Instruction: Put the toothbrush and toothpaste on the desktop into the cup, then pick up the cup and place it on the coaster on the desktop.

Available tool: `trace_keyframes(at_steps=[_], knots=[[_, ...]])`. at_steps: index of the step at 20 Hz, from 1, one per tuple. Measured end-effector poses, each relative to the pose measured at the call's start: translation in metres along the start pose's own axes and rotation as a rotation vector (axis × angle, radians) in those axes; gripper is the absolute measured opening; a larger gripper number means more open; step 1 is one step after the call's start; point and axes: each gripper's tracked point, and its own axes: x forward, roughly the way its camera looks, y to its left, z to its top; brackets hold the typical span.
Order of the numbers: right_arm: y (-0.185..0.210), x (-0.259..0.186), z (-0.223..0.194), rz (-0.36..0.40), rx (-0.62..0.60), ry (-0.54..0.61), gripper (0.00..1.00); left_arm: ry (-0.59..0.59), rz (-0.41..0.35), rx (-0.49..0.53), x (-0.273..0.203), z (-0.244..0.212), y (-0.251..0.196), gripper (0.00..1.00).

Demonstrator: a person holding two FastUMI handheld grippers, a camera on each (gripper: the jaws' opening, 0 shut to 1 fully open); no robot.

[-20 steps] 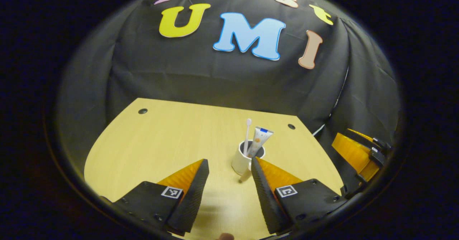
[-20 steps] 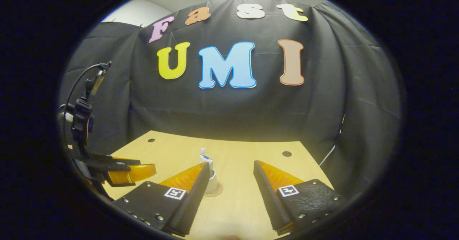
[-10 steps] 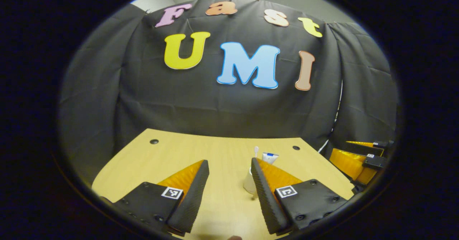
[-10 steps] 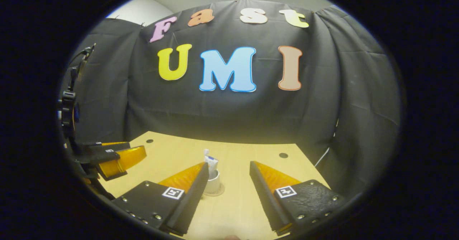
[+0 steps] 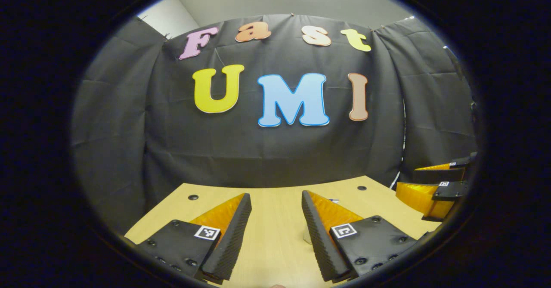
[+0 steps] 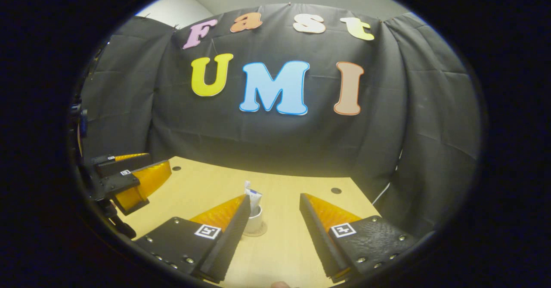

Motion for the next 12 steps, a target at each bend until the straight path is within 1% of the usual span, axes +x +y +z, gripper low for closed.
trace_keyframes(at_steps=[2,3,4,8,12], knots=[[-0.0005,-0.0002,0.0005,0.004,0.004,-0.002,0.78,-0.019,0.002,-0.008,-0.0023,0.0018,-0.0016,0.79],[-0.0021,0.0011,-0.0002,0.005,0.007,-0.003,0.78,-0.023,0.026,-0.007,0.0005,0.0013,0.0025,0.79],[-0.0033,0.0015,0.0002,0.007,0.009,-0.003,0.78,-0.028,0.033,-0.008,0.0001,0.0018,0.0037,1.0],[-0.006,0.0032,0.0007,0.01,0.014,-0.005,0.78,-0.033,0.033,-0.045,-0.0003,0.0032,0.0045,0.99],[-0.0038,0.0042,-0.0019,0.017,0.022,-0.001,0.78,-0.051,0.04,-0.028,-0.0003,0.0069,0.004,0.99]])
